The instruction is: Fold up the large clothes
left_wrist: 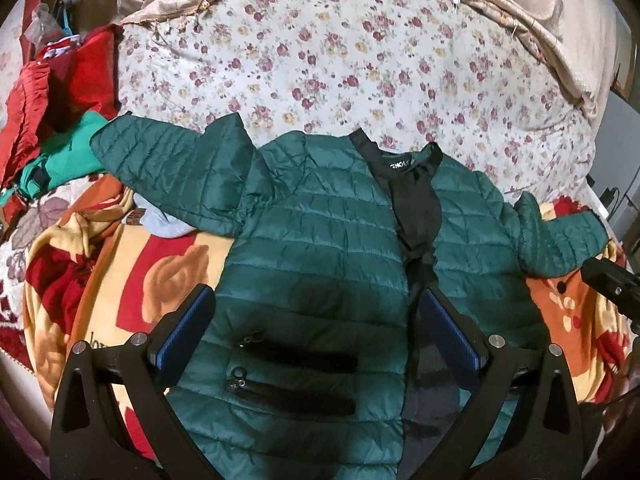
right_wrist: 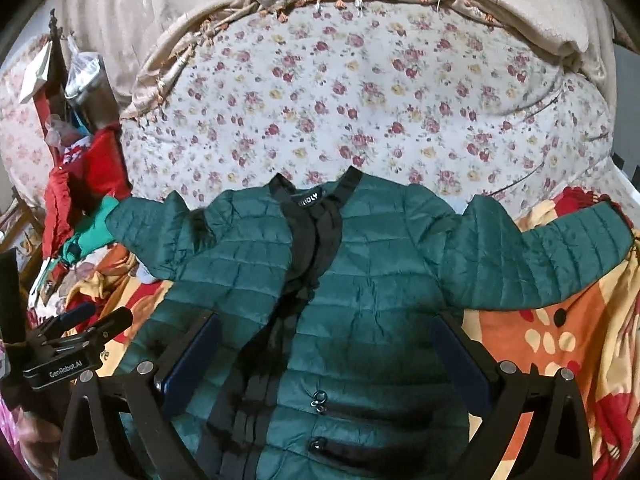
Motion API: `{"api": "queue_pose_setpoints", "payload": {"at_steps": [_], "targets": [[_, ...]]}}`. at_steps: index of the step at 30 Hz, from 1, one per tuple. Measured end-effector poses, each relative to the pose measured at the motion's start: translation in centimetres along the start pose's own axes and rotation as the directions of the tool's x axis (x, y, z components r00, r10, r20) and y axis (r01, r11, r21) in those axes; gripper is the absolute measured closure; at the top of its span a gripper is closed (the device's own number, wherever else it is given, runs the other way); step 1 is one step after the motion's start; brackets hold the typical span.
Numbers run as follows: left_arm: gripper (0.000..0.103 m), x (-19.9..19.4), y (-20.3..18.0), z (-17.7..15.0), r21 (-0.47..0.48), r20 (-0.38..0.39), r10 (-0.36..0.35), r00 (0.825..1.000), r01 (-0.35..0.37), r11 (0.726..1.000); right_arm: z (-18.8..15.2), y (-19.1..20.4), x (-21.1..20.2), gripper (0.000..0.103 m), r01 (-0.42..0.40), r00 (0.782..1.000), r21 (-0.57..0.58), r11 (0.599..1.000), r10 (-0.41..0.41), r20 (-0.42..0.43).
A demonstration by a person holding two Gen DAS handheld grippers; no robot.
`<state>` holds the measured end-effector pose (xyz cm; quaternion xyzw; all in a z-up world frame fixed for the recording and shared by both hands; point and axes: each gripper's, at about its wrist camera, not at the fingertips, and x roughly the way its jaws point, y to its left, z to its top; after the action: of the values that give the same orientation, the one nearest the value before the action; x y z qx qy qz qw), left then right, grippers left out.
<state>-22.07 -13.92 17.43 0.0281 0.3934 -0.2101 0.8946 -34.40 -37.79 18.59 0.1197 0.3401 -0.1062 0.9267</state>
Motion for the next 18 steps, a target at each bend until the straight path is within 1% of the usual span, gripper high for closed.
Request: {"api": "queue_pose_setpoints", "payload": {"at_steps": [6,10,18], "targets": [[0.001,1.2,-0.1,0.3,0.003,0.006,0.019,1.0,-0.019,1.0,-0.1,0.0,1.8,0.0,0.021,1.0,0.013,1.0,-0.021,-0.001],[0.001,1.6,0.0,0.7,0.006,0.028,0.045,0.999,-0.046,0.999,0.0,0.6,2.8,0.0,0.045,0.999,-0.013,0.999,-0.045,0.0],[0.001,3.5,0.4,0.8,0.01,0.013,0.094,0.996,-0.094,0.996,0.2,0.8,4.8,0.0,0.024,1.0,0.018,1.0,-0.024,-0.003]]}}
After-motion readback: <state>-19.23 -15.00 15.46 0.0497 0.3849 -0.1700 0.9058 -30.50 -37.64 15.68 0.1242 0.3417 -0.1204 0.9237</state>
